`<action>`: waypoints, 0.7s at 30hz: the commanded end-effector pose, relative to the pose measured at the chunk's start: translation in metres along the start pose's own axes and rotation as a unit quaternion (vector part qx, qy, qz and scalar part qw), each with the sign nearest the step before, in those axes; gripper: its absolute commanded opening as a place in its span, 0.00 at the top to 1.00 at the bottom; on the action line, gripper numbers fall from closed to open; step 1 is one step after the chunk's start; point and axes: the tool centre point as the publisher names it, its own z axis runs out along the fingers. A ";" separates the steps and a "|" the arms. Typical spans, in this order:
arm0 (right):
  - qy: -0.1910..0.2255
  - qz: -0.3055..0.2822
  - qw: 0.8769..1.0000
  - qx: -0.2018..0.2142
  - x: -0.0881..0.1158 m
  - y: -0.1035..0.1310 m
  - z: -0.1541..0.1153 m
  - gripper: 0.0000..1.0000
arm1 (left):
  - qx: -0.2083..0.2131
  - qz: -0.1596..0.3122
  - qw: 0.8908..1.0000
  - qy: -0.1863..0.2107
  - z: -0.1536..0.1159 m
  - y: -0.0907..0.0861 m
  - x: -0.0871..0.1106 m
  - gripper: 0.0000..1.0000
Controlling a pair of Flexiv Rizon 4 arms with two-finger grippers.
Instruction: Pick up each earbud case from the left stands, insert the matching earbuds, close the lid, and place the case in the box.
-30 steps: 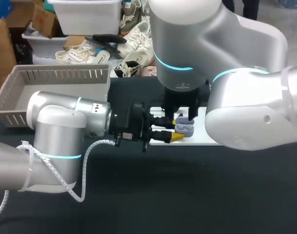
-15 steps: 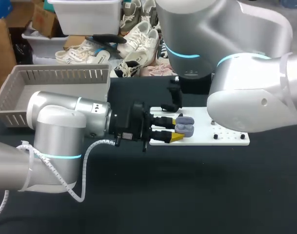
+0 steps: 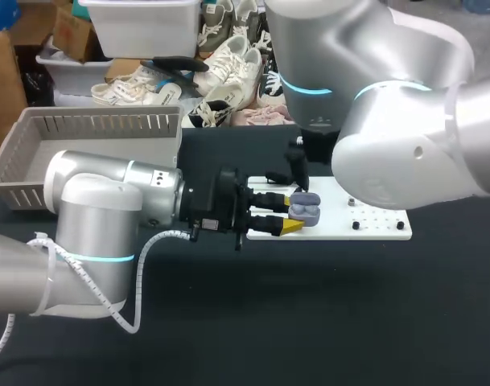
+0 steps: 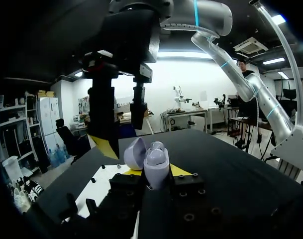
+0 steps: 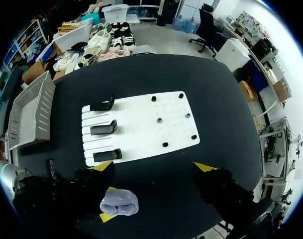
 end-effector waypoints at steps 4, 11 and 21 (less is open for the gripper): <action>0.001 0.000 1.000 -0.010 0.020 -0.009 -0.007 0.00 | -0.002 0.001 1.000 0.000 0.000 -0.001 0.000 1.00; -0.002 0.000 1.000 -0.018 0.030 -0.012 -0.016 0.00 | -0.002 0.001 1.000 0.000 0.000 -0.001 0.000 1.00; -0.083 0.031 0.995 -0.043 0.023 -0.039 -0.045 0.00 | -0.002 0.001 1.000 0.000 0.000 -0.001 0.000 1.00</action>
